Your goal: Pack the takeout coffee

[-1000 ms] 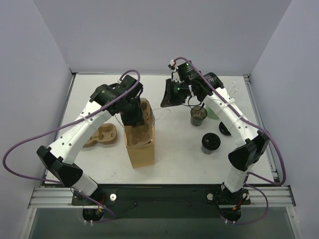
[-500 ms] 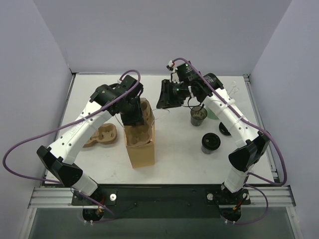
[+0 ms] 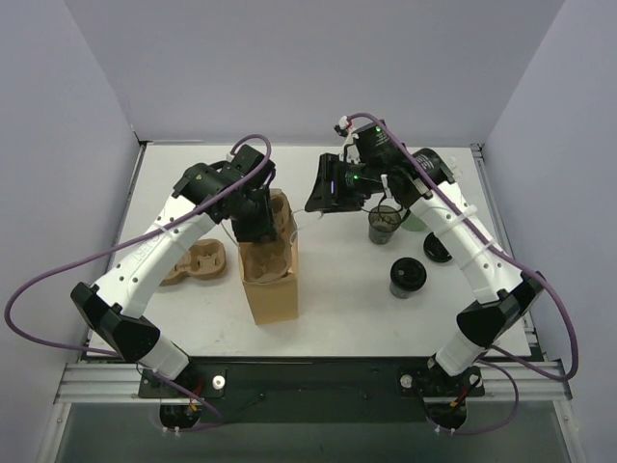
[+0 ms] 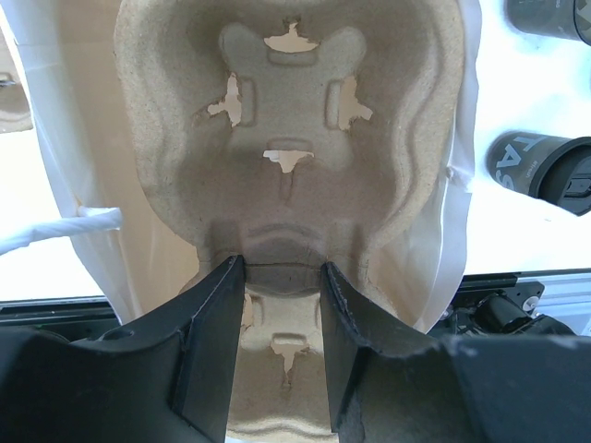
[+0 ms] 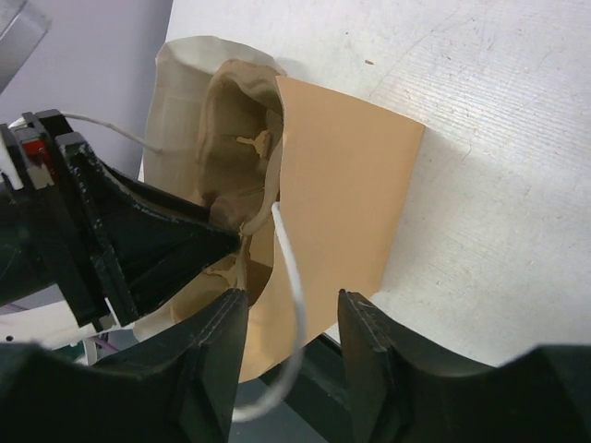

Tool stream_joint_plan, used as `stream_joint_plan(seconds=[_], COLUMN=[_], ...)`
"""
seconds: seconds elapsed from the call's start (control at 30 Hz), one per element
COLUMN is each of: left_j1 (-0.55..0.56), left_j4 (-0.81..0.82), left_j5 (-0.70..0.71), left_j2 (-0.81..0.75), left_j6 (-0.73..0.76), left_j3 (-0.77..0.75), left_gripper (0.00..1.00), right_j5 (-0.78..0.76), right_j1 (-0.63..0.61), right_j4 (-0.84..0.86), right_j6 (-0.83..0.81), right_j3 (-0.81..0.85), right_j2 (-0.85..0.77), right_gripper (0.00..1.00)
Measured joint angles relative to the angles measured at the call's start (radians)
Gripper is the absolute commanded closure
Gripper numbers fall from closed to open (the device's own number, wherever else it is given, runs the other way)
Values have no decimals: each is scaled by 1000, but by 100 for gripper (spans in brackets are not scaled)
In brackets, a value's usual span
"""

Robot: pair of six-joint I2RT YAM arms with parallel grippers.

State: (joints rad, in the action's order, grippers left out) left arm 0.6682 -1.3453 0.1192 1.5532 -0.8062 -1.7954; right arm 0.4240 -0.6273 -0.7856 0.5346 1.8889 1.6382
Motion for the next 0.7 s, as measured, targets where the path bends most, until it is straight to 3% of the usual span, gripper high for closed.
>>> stream_joint_plan(seconds=[0.27, 0.47, 0.7], left_j1=[-3, -3, -4], left_j4=[1, 1, 1], left_j5=[-1, -2, -5], left_j2=[-1, -1, -1], left_j6=[11, 18, 19], left_j3=[-3, -2, -2], left_gripper=[90, 90, 90], right_j5=[-61, -125, -200], right_j1=[-45, -144, -187], right_j4=[-10, -5, -3], right_j6=[33, 88, 148], right_j3=[-18, -29, -58], right_j2=[-92, -113, -103], right_gripper=[53, 41, 45])
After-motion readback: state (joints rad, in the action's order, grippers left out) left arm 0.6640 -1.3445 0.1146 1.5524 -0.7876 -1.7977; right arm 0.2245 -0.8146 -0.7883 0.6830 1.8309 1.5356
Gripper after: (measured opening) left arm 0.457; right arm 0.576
